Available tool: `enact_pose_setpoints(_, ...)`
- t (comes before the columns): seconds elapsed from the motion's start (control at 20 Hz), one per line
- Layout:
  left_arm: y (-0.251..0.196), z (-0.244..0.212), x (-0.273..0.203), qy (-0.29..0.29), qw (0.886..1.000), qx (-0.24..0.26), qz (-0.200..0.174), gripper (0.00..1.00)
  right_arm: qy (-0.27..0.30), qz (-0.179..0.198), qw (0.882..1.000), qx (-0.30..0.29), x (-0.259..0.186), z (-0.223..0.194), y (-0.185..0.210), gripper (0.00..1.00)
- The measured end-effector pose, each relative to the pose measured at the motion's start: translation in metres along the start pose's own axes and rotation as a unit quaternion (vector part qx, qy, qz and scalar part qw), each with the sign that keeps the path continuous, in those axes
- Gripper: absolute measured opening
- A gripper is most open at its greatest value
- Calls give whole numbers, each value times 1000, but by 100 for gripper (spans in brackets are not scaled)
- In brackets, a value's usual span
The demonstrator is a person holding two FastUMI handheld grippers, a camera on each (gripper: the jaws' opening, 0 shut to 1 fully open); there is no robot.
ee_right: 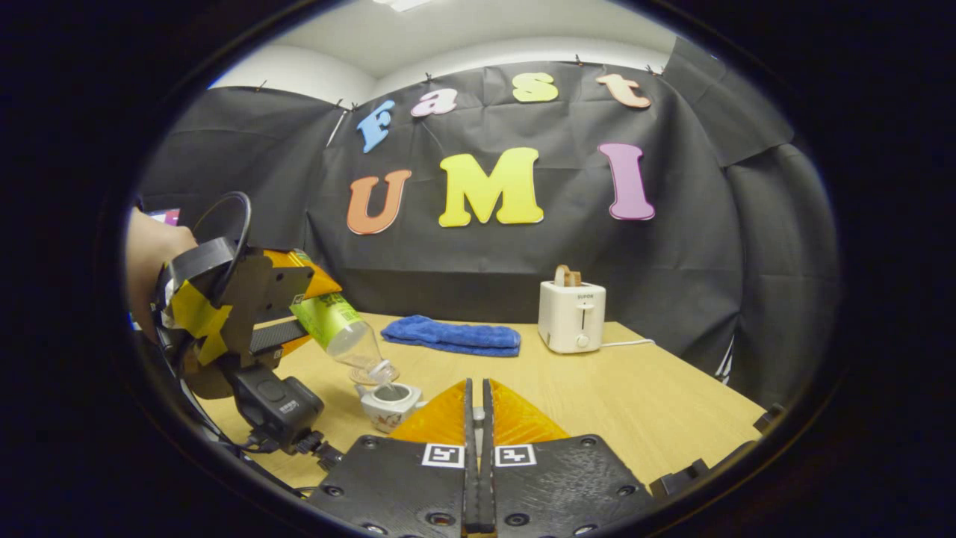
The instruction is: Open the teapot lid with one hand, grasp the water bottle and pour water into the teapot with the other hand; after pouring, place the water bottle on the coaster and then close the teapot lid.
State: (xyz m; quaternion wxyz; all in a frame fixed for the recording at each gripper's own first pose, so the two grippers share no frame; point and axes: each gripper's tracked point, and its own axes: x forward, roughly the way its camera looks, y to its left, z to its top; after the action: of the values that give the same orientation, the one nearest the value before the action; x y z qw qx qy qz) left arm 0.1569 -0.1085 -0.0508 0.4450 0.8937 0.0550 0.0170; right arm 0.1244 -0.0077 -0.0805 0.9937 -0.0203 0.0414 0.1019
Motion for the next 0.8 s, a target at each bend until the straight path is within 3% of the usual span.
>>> enact_pose_setpoints(0.8,25,-4,-5,7,999,27,27,73,3,-4,1000,3,1,-1,-6,0)
